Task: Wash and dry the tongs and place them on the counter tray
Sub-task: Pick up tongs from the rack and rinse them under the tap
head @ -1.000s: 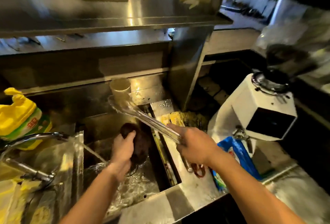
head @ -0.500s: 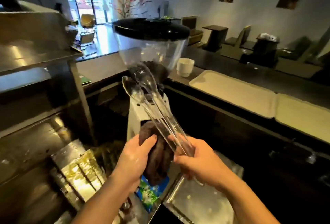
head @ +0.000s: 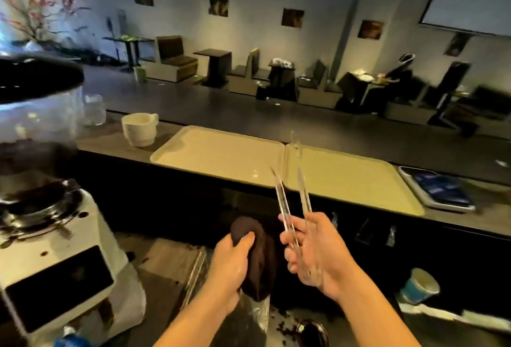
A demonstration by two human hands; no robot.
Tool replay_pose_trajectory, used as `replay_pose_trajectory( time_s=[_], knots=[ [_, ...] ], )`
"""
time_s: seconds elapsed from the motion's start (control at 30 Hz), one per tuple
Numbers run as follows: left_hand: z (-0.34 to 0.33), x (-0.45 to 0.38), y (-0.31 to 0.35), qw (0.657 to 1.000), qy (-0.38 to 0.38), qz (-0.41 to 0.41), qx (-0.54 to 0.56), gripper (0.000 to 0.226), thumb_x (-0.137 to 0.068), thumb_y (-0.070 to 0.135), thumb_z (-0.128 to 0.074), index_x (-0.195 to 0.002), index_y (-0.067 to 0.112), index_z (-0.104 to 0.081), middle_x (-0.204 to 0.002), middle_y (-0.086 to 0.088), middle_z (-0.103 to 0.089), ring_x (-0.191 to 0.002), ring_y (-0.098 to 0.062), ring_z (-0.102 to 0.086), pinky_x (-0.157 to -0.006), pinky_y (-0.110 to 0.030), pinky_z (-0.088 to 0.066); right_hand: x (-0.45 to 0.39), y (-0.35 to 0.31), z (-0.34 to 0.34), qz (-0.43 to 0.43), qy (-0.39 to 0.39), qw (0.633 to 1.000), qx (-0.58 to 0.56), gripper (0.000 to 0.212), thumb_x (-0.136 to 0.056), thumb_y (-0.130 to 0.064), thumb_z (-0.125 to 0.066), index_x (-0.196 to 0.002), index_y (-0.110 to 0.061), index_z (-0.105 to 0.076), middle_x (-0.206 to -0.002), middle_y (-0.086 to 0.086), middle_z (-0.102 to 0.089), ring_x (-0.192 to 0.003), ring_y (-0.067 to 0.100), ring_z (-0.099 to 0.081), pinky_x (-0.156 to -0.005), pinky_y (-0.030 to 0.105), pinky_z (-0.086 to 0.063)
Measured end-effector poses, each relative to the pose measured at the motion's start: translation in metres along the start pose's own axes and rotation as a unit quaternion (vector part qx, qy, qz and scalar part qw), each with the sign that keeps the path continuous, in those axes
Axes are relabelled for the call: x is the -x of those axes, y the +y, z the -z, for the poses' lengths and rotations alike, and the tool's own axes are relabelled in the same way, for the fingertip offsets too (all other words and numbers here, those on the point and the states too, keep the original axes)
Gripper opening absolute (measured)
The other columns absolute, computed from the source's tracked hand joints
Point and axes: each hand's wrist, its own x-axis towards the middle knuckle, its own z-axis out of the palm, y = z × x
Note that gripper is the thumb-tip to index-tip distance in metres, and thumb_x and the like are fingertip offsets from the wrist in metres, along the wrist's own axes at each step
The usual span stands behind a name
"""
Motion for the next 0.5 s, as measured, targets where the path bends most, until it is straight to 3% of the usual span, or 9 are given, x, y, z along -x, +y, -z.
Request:
replay_pose_trajectory(
  time_s=[0.13,0.23,0.33,0.4,0.5],
  knots=[
    [-0.035,-0.020,-0.009,0.999,-0.009,0.028,-0.027,0.015,-0.096,0.029,-0.059,-0.104,0.023,-0.070,-0.092,-0.003,-0.077,-0.086,-0.021,-0.073,-0.074,-0.033,-0.059,-0.023,-0.034,0.038,0.001,0.042,0.997,-0.058,0.049,-0.086,-0.034,-0.033,-0.116,-0.001,-0.053,-0.069,0.012,-0.056,-0.048,0.023,-0.048,-0.043,0.028,-0.040],
    [-0.049,-0.030,-0.015,0.998,-0.015,0.046,-0.037,0.014,-0.096,0.029,-0.058,-0.101,0.024,-0.070,-0.090,-0.001,-0.078,-0.084,-0.019,-0.074,-0.070,-0.031,-0.058,-0.042,-0.056,0.055,0.001,0.153,0.984,0.090,0.034,-0.091,-0.031,-0.035,-0.103,-0.005,-0.054,-0.071,0.011,-0.057,-0.045,0.021,-0.050,-0.042,0.028,-0.043],
    [-0.058,-0.041,-0.019,0.997,-0.017,0.058,-0.052,0.015,-0.097,0.030,-0.057,-0.100,0.024,-0.071,-0.092,-0.002,-0.078,-0.087,-0.021,-0.073,-0.081,-0.038,-0.060,-0.068,-0.072,0.066,0.006,0.236,0.917,0.323,0.023,-0.092,-0.030,-0.047,-0.091,-0.009,-0.056,-0.070,0.008,-0.055,-0.049,0.021,-0.052,-0.050,0.028,-0.047],
    [-0.060,-0.047,-0.021,0.996,-0.014,0.059,-0.064,0.016,-0.097,0.030,-0.057,-0.100,0.024,-0.071,-0.093,-0.001,-0.077,-0.088,-0.020,-0.073,-0.080,-0.036,-0.059,-0.085,-0.079,0.069,0.012,0.258,0.854,0.452,0.025,-0.089,-0.032,-0.051,-0.081,-0.008,-0.055,-0.070,0.008,-0.056,-0.057,0.024,-0.055,-0.057,0.031,-0.047],
    [-0.062,-0.055,-0.021,0.996,-0.013,0.062,-0.065,0.016,-0.098,0.028,-0.057,-0.099,0.022,-0.071,-0.093,0.000,-0.077,-0.088,-0.018,-0.073,-0.073,-0.031,-0.056,-0.108,-0.086,0.070,0.005,0.302,0.755,0.582,0.032,-0.086,-0.039,-0.055,-0.090,-0.007,-0.054,-0.097,0.014,-0.060,-0.069,0.025,-0.058,-0.050,0.028,-0.038]
  ],
)
